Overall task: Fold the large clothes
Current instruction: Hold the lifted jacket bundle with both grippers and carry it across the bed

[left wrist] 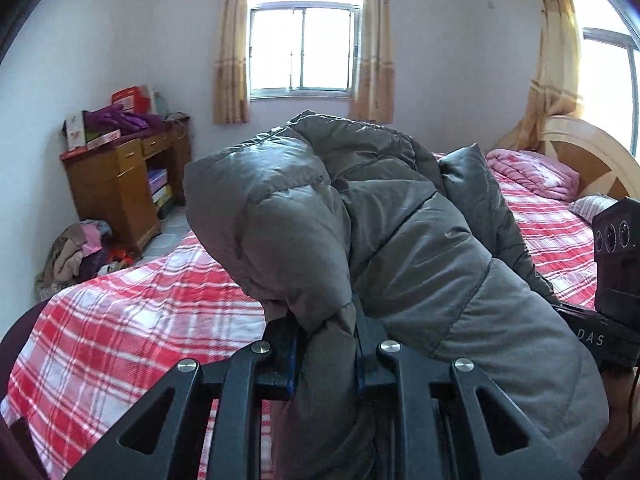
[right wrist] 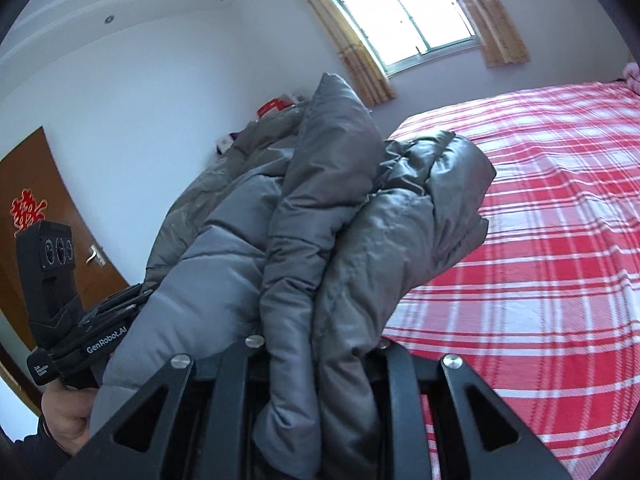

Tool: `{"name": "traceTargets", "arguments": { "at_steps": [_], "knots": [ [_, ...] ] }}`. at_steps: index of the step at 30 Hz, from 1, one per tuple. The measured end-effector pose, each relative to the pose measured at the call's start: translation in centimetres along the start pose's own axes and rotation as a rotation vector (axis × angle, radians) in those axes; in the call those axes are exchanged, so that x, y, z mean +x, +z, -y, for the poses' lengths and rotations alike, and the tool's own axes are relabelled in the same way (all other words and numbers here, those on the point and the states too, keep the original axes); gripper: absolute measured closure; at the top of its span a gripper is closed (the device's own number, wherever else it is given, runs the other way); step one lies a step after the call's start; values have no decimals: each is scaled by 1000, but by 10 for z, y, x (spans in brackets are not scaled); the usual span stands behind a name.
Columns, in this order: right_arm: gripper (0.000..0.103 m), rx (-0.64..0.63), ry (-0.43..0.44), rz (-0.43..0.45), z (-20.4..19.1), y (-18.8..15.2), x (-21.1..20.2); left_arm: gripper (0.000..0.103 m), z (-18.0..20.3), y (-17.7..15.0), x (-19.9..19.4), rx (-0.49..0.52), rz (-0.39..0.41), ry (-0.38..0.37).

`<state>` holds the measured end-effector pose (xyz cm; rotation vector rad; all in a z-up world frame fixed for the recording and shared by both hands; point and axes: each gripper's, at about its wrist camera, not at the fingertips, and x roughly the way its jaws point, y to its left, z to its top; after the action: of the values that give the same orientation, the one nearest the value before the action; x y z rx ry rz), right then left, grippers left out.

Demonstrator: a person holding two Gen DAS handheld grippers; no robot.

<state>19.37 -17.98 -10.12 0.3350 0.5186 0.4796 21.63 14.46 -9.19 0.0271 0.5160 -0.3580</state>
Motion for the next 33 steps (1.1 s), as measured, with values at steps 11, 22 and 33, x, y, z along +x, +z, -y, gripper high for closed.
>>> {"name": "traceTargets", "arguments": {
  "at_steps": [11, 22, 33],
  "knots": [
    [82, -60, 27, -65, -21, -1, 43, 83, -48, -23, -5, -77, -11, 40],
    [81, -92, 54, -120, -38, 2, 80, 83, -85, -36, -9, -125, -27, 73],
    [82, -113, 65, -156, -47, 2, 104, 83, -96, -47, -11, -144, -43, 93]
  ]
}}
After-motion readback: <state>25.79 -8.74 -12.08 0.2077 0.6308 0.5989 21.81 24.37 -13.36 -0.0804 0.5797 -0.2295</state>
